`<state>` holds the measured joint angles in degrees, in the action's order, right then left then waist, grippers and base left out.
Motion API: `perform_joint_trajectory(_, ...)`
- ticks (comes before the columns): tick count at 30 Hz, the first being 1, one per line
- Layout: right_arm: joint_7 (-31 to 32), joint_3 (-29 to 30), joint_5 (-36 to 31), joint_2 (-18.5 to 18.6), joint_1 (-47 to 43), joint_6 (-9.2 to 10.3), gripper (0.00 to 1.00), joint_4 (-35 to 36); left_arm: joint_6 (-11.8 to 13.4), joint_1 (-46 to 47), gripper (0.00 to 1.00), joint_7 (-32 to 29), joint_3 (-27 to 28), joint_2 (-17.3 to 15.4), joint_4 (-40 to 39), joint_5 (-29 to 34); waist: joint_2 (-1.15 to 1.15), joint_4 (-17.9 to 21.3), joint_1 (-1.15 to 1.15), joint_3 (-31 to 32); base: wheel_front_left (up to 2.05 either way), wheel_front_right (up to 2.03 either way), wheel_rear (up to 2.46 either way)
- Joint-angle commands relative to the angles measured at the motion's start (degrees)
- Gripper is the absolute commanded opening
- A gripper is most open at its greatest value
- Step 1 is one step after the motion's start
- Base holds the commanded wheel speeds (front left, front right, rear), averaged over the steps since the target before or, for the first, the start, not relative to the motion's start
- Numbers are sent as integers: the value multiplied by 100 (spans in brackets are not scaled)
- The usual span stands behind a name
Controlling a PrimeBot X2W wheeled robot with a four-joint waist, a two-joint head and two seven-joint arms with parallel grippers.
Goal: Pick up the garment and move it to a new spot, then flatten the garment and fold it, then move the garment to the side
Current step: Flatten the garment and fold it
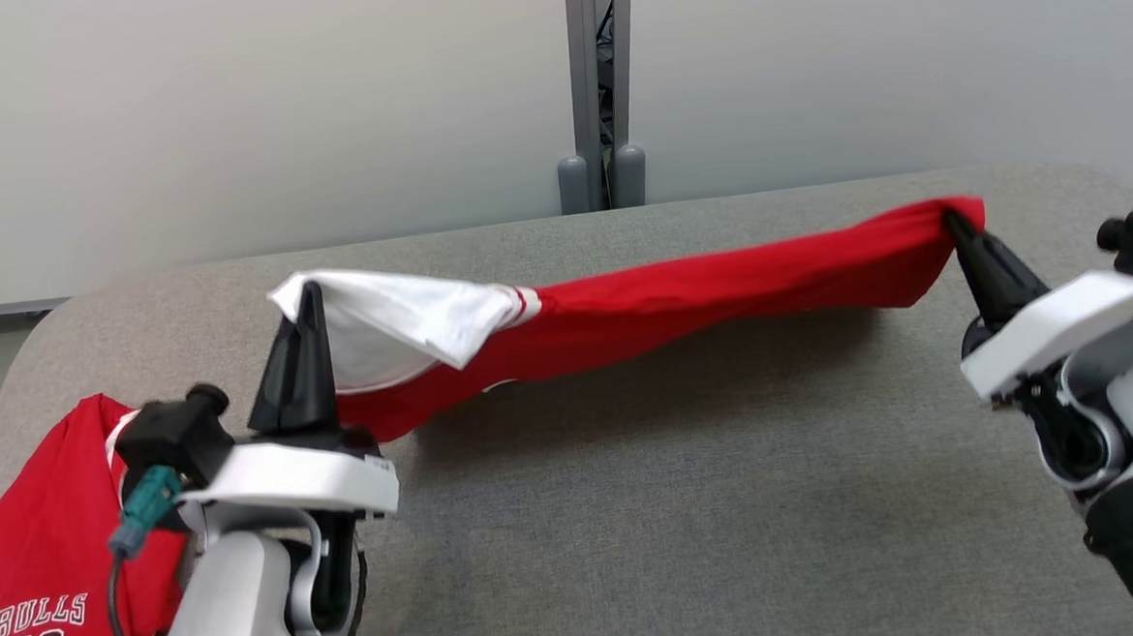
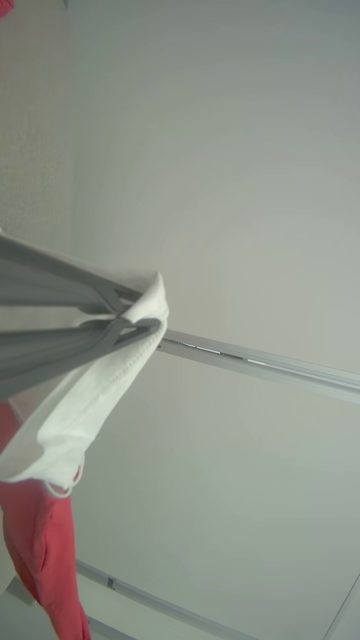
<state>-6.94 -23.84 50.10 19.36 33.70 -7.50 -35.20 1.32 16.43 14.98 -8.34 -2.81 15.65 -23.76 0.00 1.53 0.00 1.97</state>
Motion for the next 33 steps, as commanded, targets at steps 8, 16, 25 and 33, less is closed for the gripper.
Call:
perform_joint_trajectory(8, 718, -2, 739, 13, 936, 1, 0, 237, -59, 985, 0, 23, 103, -21, 115, 68, 0, 72, 0, 230, 0, 0, 0)
perform_joint_trajectory(16, 1089, -117, 970, -13, 1872, 1, 0, -101, -125, 2074, 0, 22, 322, -19, 729, -75, 0, 49, 0, 466, 0, 0, 0)
perform_joint_trajectory(25, 1164, 5, 1233, -191, 2494, 0, 0, -903, -154, 2671, 0, 22, 637, -17, 1206, -20, 0, -16, 0, 640, 0, 0, 0)
perform_joint_trajectory(33, 1164, 218, 1578, -406, 2848, 1, 0, -1665, -136, 2778, 0, 22, 762, -21, 1419, -255, 0, -54, 0, 735, 0, 0, 0)
